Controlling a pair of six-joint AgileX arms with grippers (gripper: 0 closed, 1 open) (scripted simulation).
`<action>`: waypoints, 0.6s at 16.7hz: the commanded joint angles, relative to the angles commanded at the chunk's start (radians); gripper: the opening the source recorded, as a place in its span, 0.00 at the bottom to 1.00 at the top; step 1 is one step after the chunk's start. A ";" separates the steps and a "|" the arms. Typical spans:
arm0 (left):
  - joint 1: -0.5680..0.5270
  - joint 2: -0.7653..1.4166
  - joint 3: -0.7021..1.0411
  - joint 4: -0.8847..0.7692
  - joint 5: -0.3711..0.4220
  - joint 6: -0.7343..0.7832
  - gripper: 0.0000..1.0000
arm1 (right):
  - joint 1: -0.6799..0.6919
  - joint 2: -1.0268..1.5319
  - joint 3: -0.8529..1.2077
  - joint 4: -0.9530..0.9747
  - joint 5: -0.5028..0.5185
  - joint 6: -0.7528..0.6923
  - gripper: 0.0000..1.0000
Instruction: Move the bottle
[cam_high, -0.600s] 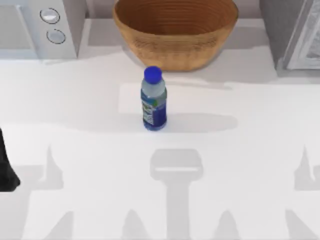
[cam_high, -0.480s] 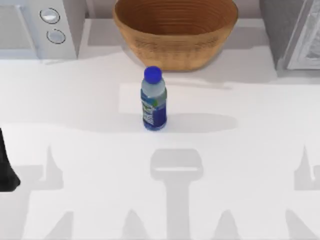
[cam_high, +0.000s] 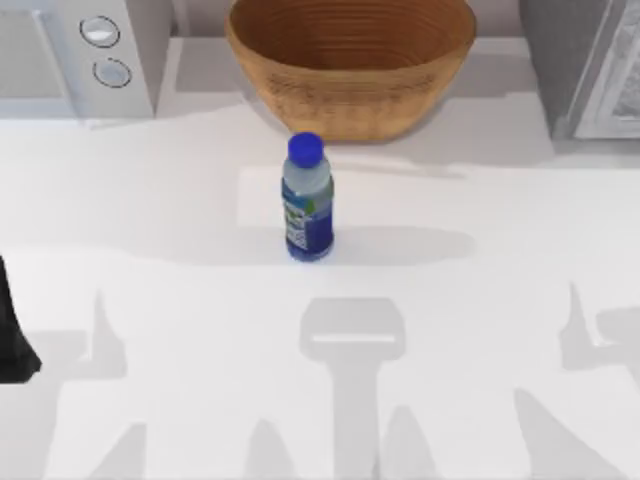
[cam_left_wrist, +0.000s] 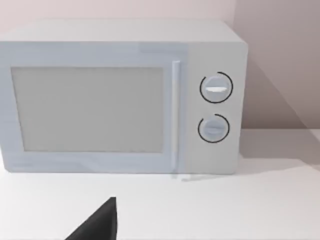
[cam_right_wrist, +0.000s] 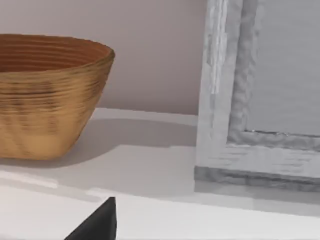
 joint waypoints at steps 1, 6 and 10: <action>0.000 0.000 0.000 0.000 0.000 0.000 1.00 | 0.020 0.072 0.019 0.054 -0.005 -0.001 1.00; 0.000 0.000 0.000 0.000 0.000 0.000 1.00 | 0.131 0.498 0.138 0.383 -0.030 0.001 1.00; 0.000 0.000 0.000 0.000 0.000 0.000 1.00 | 0.227 0.881 0.248 0.679 -0.048 0.005 1.00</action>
